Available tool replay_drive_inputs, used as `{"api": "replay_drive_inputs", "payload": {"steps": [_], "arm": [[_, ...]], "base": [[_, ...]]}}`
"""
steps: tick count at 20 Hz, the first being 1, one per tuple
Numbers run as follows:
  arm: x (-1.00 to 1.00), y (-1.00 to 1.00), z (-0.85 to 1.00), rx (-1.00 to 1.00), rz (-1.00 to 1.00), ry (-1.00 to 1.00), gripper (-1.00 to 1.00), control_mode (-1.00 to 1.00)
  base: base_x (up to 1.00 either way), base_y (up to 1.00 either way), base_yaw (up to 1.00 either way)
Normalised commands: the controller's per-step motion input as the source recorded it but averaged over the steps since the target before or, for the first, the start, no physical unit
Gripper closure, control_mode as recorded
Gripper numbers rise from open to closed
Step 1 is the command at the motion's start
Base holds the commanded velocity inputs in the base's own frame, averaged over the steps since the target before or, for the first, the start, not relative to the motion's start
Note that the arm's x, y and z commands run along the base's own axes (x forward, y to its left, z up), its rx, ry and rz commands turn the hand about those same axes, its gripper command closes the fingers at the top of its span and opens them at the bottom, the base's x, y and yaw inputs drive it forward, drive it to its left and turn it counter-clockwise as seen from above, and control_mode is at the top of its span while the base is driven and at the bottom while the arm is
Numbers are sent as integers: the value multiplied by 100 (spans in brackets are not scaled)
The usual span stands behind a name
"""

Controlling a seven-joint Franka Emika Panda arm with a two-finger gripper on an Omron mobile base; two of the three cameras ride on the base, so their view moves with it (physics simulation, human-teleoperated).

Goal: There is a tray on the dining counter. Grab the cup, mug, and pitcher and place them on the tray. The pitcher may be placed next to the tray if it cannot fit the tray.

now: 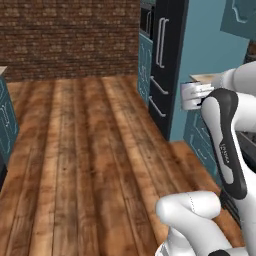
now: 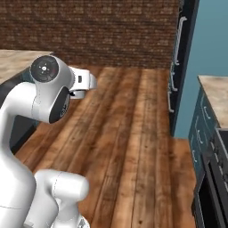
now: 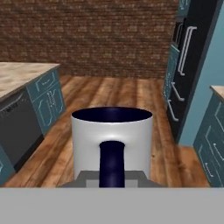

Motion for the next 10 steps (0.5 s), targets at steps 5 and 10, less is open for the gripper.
{"api": "replay_drive_inputs", "payload": {"steps": [5, 10], "arm": [[0, 0, 0, 0, 0, 0, 100, 100], [0, 0, 0, 0, 0, 0, 100, 100]], "base": [[100, 21, 7], [100, 25, 5]]}}
